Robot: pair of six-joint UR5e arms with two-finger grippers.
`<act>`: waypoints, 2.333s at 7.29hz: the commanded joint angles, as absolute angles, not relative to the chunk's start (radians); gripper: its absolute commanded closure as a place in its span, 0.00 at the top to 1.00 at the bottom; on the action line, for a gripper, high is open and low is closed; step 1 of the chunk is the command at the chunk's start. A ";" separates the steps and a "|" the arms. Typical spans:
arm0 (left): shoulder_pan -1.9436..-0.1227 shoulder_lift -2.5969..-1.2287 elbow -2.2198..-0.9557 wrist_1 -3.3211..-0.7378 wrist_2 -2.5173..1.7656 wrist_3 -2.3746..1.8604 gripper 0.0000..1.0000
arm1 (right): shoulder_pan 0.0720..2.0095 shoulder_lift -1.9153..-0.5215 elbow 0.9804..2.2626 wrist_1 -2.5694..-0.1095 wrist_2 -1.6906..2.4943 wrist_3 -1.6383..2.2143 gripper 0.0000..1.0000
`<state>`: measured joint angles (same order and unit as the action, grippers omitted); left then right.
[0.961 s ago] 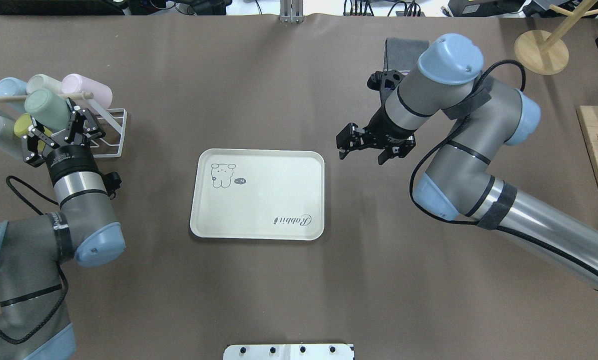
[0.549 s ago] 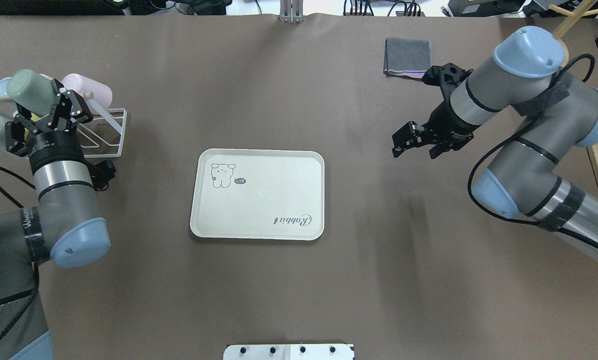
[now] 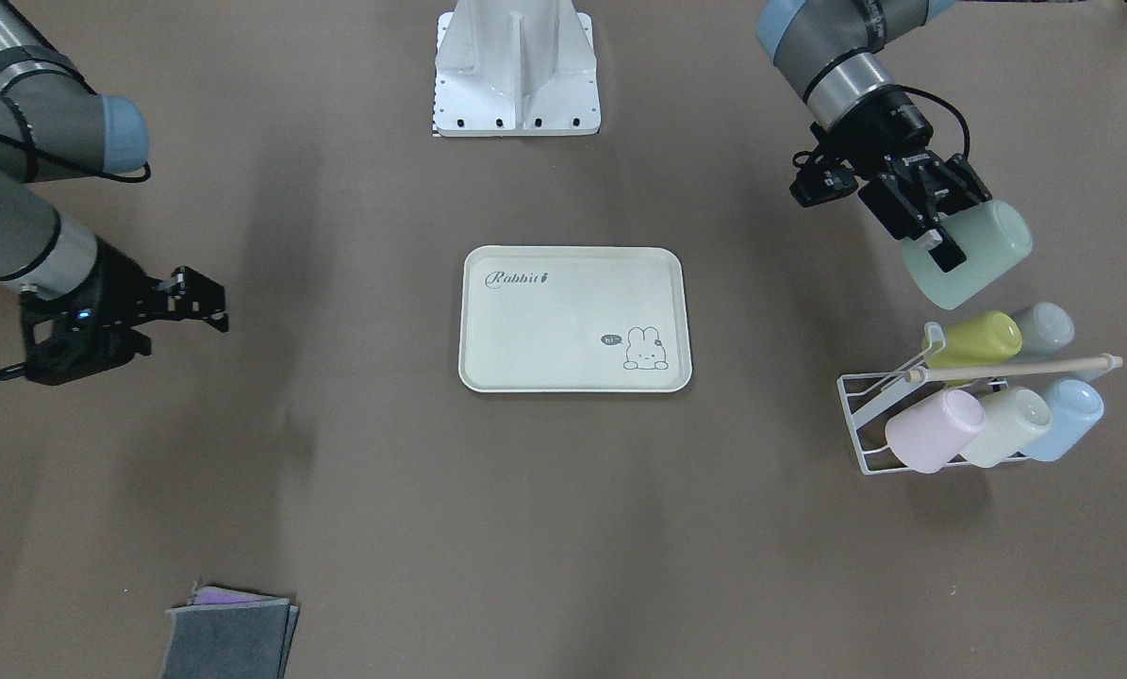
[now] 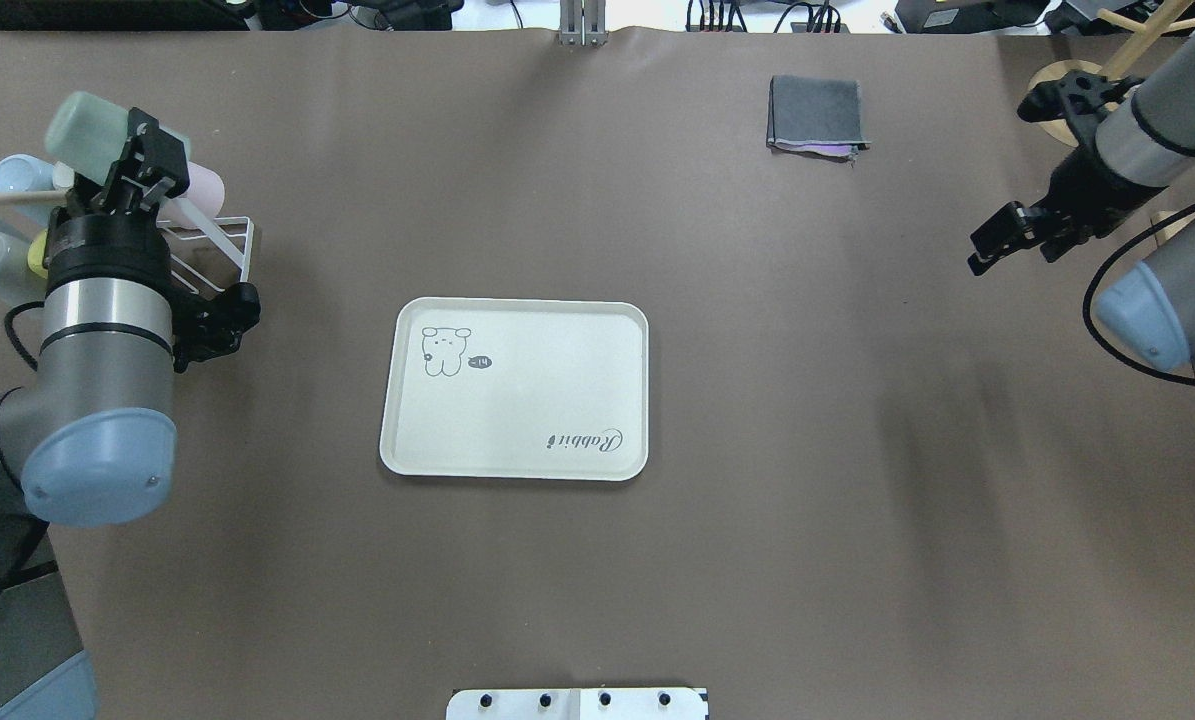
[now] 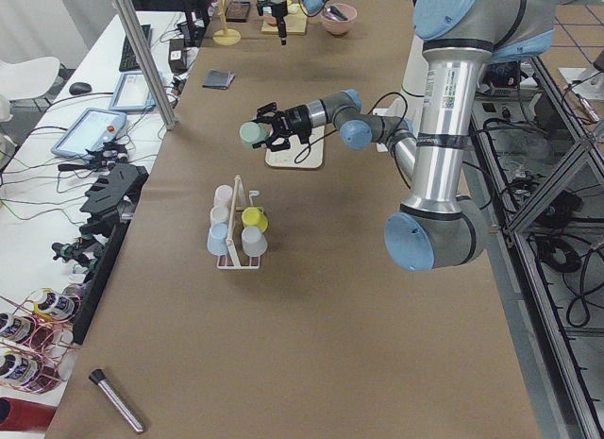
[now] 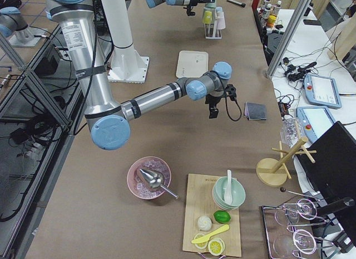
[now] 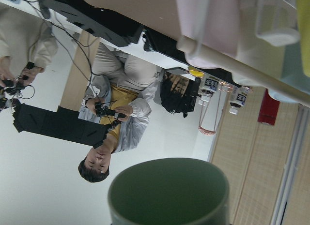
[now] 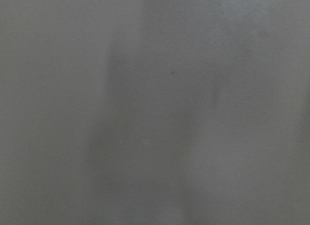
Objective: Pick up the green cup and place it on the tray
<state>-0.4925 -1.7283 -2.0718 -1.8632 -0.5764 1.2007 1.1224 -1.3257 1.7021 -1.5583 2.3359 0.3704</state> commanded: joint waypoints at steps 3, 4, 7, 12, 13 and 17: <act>-0.613 -1.886 -1.893 -2.281 -1.126 0.796 0.37 | 1.282 -1.465 1.664 -1.621 2.339 0.211 1.00; -0.624 -1.935 -1.814 -2.409 -1.235 0.666 0.37 | 1.325 -1.495 1.666 -1.624 2.345 0.206 1.00; -0.624 -2.035 -1.602 -2.677 -1.455 0.267 0.33 | 1.458 -1.554 1.654 -1.701 2.333 0.042 1.00; -0.526 -2.115 -1.259 -3.249 -1.560 -0.209 0.33 | 1.514 -1.597 1.621 -1.747 2.339 -0.098 1.00; -0.517 -2.117 -1.223 -3.304 -1.578 -0.256 0.33 | 1.514 -1.598 1.621 -1.744 2.339 -0.097 1.00; -0.486 -2.117 -1.189 -3.316 -1.618 -0.547 0.33 | 1.516 -1.626 1.634 -1.743 2.342 -0.098 1.00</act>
<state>-0.4993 -2.1156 -1.2024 -3.3138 -1.6127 -0.4801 1.5145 -1.6185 1.6288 -1.7428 2.3407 -0.0979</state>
